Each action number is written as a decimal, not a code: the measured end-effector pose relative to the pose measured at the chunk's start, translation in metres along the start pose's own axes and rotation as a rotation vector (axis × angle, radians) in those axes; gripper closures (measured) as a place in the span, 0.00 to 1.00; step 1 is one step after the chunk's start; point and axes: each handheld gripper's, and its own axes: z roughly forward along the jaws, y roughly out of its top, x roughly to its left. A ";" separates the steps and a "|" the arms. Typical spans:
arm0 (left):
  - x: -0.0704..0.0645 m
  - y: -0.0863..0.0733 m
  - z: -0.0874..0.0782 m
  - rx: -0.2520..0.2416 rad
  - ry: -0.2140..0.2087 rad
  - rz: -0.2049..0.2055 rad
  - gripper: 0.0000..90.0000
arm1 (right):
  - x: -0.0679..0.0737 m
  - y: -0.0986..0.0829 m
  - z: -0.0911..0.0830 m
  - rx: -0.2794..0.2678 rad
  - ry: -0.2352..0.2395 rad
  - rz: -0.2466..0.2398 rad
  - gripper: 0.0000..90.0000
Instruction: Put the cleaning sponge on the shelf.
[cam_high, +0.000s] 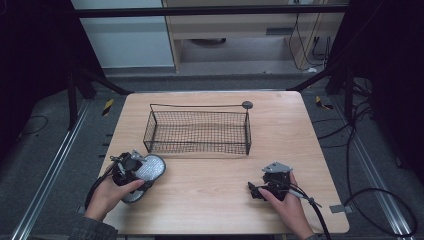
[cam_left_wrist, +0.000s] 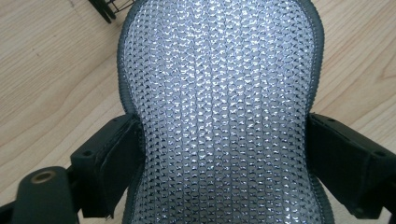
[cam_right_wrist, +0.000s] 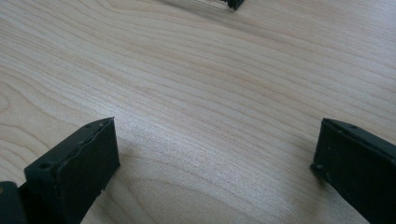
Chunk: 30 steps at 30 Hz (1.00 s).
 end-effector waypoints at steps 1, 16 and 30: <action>0.000 0.001 -0.001 -0.008 0.006 0.007 0.14 | 0.000 0.000 0.000 0.000 0.000 0.000 0.00; -0.012 0.013 -0.024 -0.116 0.044 0.078 0.13 | 0.000 0.000 0.000 0.000 0.000 0.001 0.00; -0.019 0.037 -0.046 -0.166 0.083 0.151 0.13 | -0.001 0.000 0.000 -0.001 -0.001 -0.009 0.00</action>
